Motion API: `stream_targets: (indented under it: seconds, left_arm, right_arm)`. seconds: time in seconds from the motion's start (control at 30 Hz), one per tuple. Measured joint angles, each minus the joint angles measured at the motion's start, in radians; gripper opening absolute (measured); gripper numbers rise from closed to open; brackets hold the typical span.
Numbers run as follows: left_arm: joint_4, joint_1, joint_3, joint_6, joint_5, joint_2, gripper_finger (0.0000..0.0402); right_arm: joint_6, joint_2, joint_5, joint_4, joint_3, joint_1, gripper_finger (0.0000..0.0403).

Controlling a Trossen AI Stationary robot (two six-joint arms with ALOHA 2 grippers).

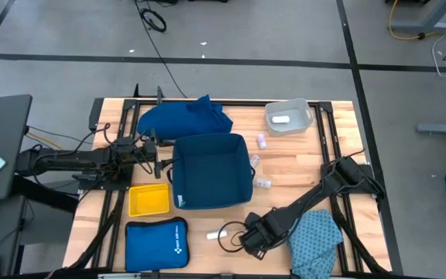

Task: Pick & place medical supplies in basket/bin
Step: Put the right white roll gauze into the gray bin

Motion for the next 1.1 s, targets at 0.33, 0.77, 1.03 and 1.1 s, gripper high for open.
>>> stream_targets:
  seconds: [0.33, 0.77, 1.03, 1.1]
  left_arm:
    - [-0.002, 0.000, 0.000, -0.004, 0.007, 0.003, 0.0280]
    - [-0.010, 0.000, 0.000, -0.011, 0.008, 0.003, 0.0280]
    - [-0.011, 0.000, 0.000, -0.012, 0.008, 0.003, 0.0280]
    - [-0.011, 0.000, 0.000, -0.012, 0.008, 0.003, 0.0280]
  right_arm:
    - [0.046, -0.008, -0.004, 0.165, -0.147, 0.000, 0.0270]
    - [0.040, -0.008, 0.015, 0.148, -0.160, 0.001, 0.0172]
    - [-0.010, -0.006, 0.006, 0.158, -0.162, 0.008, 0.0030]
    - [-0.020, -0.006, 0.009, 0.164, -0.162, 0.012, 0.0030]
